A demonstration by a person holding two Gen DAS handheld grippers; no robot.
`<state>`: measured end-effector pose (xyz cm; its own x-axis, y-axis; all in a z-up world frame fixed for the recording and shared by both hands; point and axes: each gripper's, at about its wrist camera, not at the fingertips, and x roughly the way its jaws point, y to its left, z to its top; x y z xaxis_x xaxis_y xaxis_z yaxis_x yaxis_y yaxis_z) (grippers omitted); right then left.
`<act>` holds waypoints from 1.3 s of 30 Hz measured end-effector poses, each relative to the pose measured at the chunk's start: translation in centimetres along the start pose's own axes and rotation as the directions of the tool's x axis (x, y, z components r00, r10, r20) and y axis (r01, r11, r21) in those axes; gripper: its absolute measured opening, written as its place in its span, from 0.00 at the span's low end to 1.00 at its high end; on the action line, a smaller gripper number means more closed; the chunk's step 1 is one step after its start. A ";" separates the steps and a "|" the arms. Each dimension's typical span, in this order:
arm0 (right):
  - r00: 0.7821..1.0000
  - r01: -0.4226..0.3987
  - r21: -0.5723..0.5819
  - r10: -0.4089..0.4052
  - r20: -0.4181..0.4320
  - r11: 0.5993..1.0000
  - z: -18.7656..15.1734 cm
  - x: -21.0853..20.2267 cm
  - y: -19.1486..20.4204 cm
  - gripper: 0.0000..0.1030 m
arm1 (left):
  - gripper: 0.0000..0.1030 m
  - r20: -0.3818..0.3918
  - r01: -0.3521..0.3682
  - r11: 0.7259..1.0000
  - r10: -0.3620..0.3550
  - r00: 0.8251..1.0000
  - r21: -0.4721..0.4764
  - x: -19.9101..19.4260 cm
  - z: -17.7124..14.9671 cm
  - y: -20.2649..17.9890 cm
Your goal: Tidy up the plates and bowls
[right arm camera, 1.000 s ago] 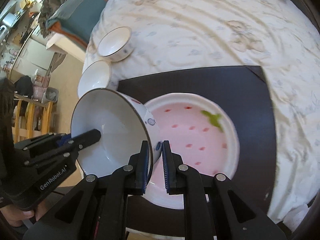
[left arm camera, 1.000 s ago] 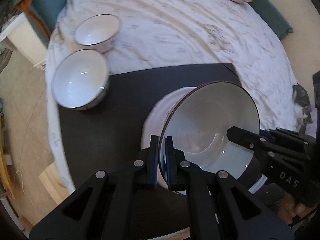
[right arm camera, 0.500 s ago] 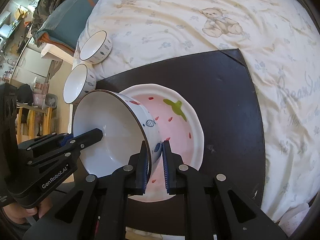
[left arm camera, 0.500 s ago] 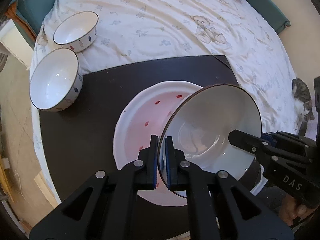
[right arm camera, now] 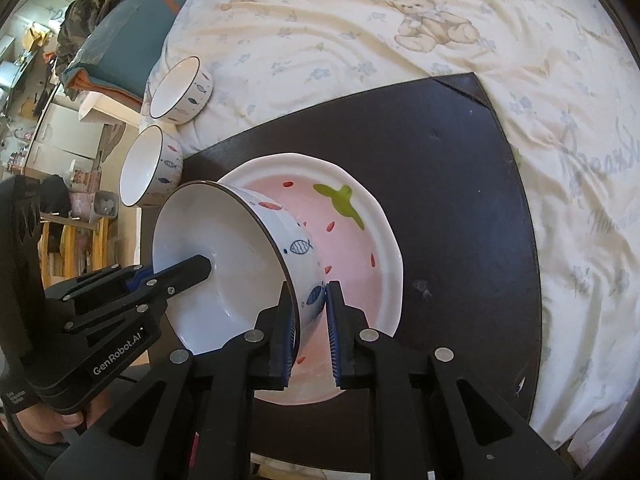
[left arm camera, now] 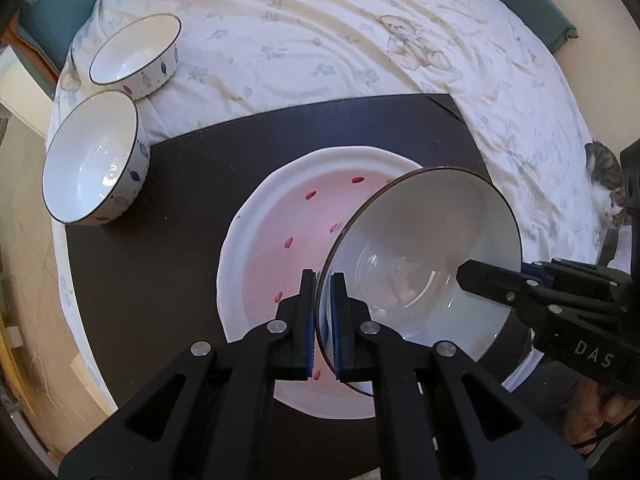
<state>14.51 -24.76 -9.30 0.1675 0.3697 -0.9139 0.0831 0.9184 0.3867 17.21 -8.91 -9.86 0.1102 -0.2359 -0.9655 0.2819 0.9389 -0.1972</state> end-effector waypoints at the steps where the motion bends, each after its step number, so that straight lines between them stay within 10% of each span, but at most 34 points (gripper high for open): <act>1: 1.000 -0.001 0.002 0.001 -0.007 1.000 0.0 0.1 0.0 0.16 | 0.04 -0.008 0.001 1.000 -0.001 1.000 -0.008 0.1 0.0 0.1; 35: 0.997 -0.012 0.069 0.018 -0.080 0.998 0.6 3.2 -0.8 0.18 | 0.07 -0.014 -0.089 0.996 0.089 0.996 0.033 1.7 -0.6 0.0; 39: 0.999 0.014 0.037 -0.012 -0.050 0.999 0.7 2.3 -0.4 0.23 | 0.45 0.017 -0.167 0.982 0.166 0.986 0.092 1.2 -1.2 -0.7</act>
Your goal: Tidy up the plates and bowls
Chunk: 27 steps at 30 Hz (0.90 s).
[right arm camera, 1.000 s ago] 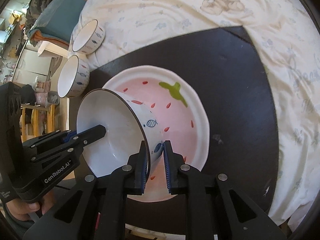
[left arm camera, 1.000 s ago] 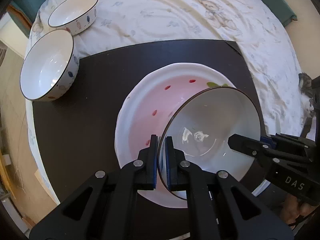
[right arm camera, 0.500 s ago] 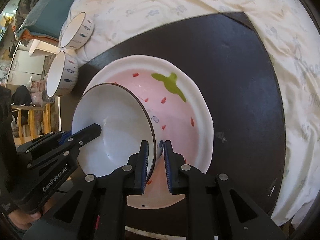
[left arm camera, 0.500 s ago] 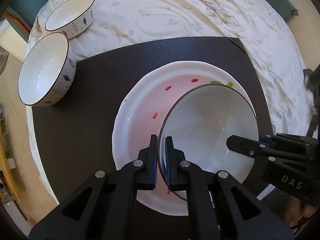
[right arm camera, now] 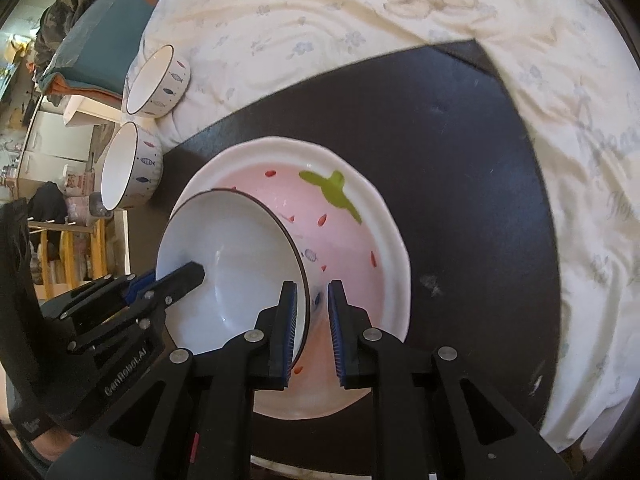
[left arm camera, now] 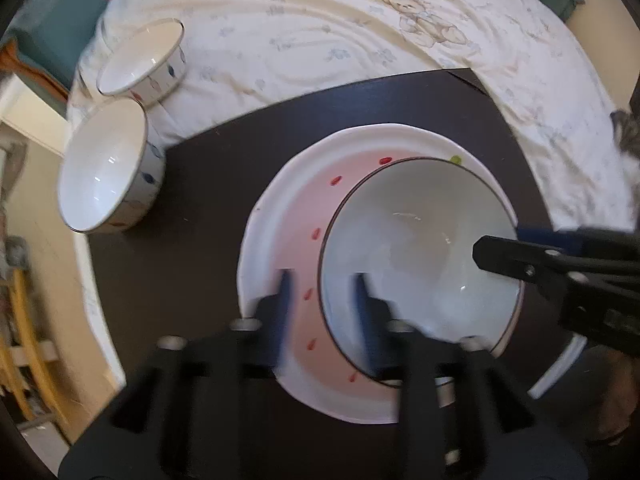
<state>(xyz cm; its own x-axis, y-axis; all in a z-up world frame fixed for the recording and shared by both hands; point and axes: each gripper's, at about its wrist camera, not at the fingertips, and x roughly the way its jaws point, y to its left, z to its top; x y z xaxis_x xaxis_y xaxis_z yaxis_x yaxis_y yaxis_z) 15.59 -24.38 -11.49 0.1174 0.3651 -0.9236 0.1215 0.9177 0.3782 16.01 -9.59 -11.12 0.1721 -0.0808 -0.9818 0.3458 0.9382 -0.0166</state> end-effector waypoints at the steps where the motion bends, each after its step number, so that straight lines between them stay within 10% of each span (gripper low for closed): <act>1: 1.000 0.002 -0.007 -0.002 0.008 1.000 -0.1 -0.2 0.1 0.45 | 0.49 0.016 -0.030 0.999 0.030 0.999 0.013 -0.2 -0.2 -0.2; 3: 1.000 -0.004 -0.007 0.004 0.031 1.000 -0.1 -0.8 0.3 0.73 | 0.52 0.034 -0.058 0.998 0.058 0.998 0.022 -0.7 -0.4 -0.2; 17: 0.966 0.061 -0.099 -0.034 0.257 0.993 -1.5 -5.9 1.3 1.00 | 0.52 0.195 -0.061 0.992 0.082 0.977 -0.112 -6.1 -1.5 2.4; 22: 0.957 -0.035 -0.050 0.048 0.286 0.998 -2.1 -6.7 0.9 1.00 | 0.94 0.256 -0.037 0.976 0.093 0.962 -0.213 -7.5 -2.0 4.5; 27: 0.940 0.005 -0.044 0.010 0.341 0.999 -3.1 -7.7 1.2 1.00 | 0.99 0.266 -0.050 0.966 0.120 0.957 -0.254 -8.3 -2.9 5.6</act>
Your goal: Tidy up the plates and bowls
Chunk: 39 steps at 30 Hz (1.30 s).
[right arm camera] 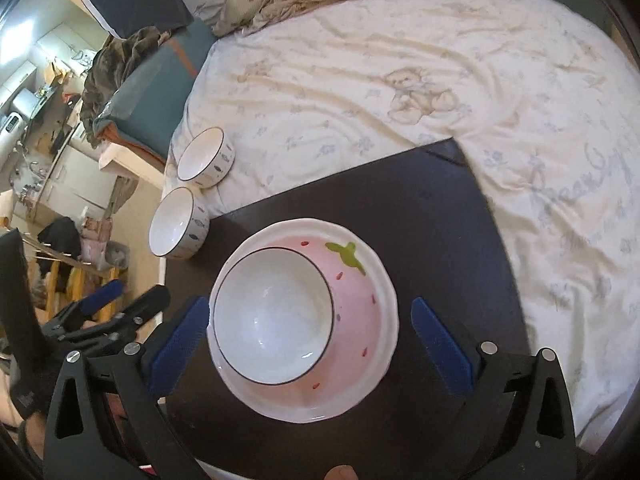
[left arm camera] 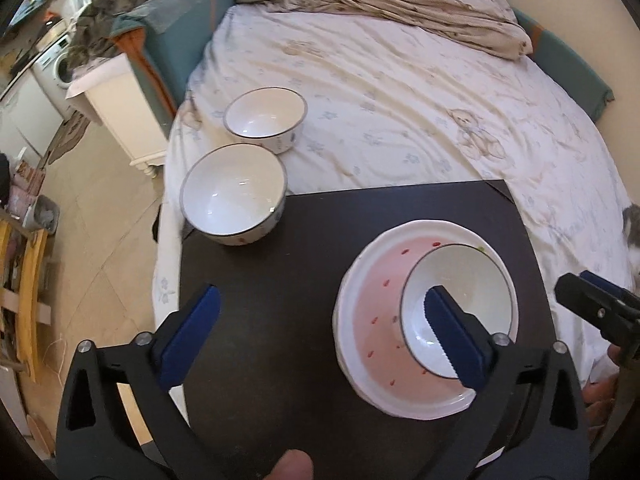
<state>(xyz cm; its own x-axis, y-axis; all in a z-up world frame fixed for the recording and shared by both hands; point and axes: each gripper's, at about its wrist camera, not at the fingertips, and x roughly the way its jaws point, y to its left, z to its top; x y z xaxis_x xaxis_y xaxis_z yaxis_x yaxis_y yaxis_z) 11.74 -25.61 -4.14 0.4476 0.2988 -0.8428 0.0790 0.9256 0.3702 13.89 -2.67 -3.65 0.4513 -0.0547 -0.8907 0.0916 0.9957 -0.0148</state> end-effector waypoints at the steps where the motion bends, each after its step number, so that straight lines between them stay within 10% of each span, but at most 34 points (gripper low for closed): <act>1: 1.000 0.016 -0.010 -0.016 0.014 1.000 -0.1 -0.2 0.1 1.00 | 0.99 -0.001 -0.002 1.000 0.002 1.000 0.000 -0.1 -0.2 0.2; 25: 1.000 -0.014 -0.039 0.014 0.000 0.999 4.2 -0.2 5.7 1.00 | 0.99 0.040 -0.089 0.978 0.099 0.994 -0.191 -2.7 4.9 9.5; 39: 0.973 -0.053 -0.108 0.027 -0.229 0.993 10.4 10.8 12.1 1.00 | 0.95 -0.182 -0.042 0.942 -0.020 0.983 -0.333 8.5 7.8 16.2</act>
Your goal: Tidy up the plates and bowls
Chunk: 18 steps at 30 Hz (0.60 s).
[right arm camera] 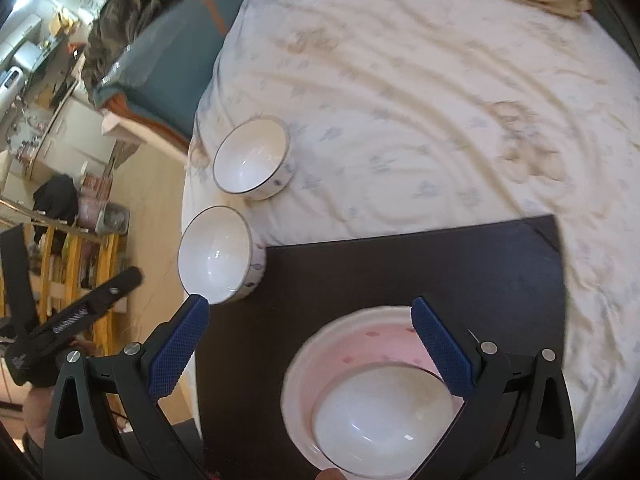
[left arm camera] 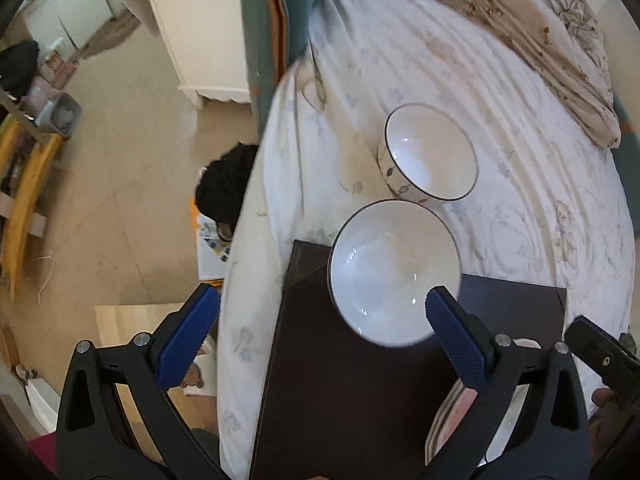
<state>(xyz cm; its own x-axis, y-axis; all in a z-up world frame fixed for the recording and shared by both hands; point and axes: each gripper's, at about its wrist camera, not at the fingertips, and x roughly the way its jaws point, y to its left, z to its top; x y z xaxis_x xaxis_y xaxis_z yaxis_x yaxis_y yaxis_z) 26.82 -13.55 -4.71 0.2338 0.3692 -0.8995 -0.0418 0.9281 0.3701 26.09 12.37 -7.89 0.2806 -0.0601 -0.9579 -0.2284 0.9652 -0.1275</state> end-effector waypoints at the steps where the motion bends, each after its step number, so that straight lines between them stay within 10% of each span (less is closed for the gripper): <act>1: 1.000 0.000 -0.003 0.000 -0.009 1.000 0.5 0.9 0.5 1.00 | 0.90 -0.016 0.006 1.000 -0.006 1.000 -0.001 0.8 0.3 0.0; 6: 0.997 -0.001 -0.003 0.001 -0.071 1.000 2.2 5.9 2.5 0.95 | 0.70 -0.081 0.065 0.998 -0.067 0.994 -0.020 3.5 1.3 -0.2; 12: 0.988 -0.002 0.026 0.006 -0.156 1.000 2.7 11.1 3.0 0.35 | 0.31 -0.146 0.111 0.993 -0.115 0.983 -0.031 5.9 2.1 -0.5; 18: 0.978 -0.056 0.045 0.064 -0.201 0.997 2.1 13.7 3.3 0.18 | 0.09 -0.180 0.065 0.998 -0.066 0.981 -0.017 7.3 2.0 -0.5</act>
<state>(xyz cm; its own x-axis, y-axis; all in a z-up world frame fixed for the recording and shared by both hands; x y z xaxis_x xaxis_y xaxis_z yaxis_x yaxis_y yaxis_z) 31.94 -5.55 -15.34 0.0306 0.4299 -0.9024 -0.0109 0.9029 0.4298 30.15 12.00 -14.31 0.1230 -0.1690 -0.9779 -0.2252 0.9550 -0.1933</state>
